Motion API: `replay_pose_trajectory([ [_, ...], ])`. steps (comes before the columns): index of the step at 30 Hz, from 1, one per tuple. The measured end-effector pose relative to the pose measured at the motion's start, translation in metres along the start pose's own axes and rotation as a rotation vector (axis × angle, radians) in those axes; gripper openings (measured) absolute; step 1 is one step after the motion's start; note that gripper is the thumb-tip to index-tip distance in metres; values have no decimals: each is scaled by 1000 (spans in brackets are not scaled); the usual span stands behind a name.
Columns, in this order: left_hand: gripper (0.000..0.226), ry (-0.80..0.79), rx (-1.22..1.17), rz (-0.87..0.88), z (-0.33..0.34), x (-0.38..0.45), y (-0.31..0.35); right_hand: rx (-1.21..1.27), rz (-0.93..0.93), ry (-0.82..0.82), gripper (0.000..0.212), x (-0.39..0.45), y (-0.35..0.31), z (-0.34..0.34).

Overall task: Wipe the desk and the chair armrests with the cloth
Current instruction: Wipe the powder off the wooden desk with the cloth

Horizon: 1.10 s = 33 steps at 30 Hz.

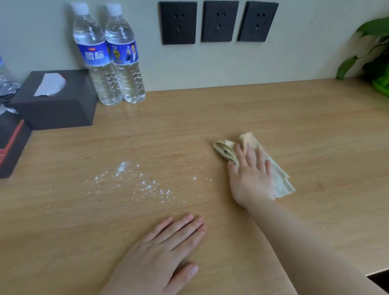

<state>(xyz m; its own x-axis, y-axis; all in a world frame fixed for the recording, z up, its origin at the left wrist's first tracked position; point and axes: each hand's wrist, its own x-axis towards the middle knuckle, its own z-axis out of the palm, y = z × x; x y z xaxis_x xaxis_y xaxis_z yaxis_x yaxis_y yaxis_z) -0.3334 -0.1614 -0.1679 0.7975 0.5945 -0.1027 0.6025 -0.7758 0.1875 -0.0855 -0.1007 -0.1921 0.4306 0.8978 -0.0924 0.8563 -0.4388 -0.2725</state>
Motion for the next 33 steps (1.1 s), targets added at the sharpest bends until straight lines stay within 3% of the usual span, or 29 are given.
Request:
replay_pose_trajectory([
  [7,57,-21,-19,-6,6,-2,-3,-8,-456,-97,55,-62,13,-5],
  [10,56,-26,-30,1,8,-4,-5,-83,-531,-155,57,-85,44,-14],
  [14,56,1,-43,17,13,-7,-10,-86,-411,-105,63,-86,54,-19],
  [19,57,21,-34,15,16,-15,-15,-5,-21,24,58,-53,8,2],
  [22,57,53,-41,4,18,-20,-18,51,70,34,58,-38,-25,13],
  [27,57,77,-66,-87,17,-32,-24,23,-249,-54,57,-46,-57,20],
  [33,58,119,-57,-216,17,-46,-35,-87,-601,-156,61,-95,-10,5],
])
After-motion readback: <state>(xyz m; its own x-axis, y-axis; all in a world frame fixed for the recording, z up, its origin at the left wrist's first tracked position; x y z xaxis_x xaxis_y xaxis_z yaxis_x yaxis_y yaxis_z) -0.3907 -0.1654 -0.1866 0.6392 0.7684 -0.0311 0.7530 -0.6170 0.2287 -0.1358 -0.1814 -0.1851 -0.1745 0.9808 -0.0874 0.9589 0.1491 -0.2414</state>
